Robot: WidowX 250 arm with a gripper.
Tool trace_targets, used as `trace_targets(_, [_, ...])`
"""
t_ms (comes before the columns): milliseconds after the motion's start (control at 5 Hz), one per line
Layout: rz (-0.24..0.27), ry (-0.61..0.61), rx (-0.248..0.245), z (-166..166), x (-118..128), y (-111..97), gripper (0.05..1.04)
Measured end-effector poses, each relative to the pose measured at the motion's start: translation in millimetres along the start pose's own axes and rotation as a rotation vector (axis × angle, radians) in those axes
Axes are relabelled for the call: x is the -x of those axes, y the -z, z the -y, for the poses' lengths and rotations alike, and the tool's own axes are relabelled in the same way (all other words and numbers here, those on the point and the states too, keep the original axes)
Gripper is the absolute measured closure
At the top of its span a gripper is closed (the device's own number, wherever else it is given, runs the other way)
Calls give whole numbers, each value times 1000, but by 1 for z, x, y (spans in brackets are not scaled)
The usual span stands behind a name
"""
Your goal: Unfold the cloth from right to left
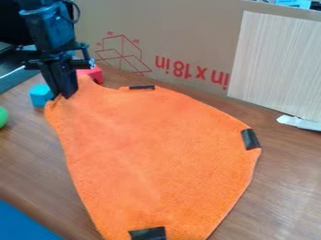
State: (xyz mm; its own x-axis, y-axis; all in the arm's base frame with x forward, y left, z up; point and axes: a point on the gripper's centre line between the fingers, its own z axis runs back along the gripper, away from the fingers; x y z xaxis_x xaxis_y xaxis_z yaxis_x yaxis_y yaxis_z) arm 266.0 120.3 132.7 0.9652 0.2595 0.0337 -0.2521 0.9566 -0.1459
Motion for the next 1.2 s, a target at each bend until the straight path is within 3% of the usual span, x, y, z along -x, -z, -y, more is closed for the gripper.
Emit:
trace_targets(200, [-48, 5, -53, -12, 9, 13, 1010])
trace_targets(400, [-85, -23, -137, -25, 16, 21, 866])
trace_targets(600, [-98, -41, -255, -31, 17, 23, 606])
trace_targets(800, [-73, -56, -432, -40, 14, 24, 260])
trace_targets(1000, [-32, -77, -562, -48, 10, 16, 79])
trace_targets(1200, [-20, -52, -500, -35, 7, -10, 81])
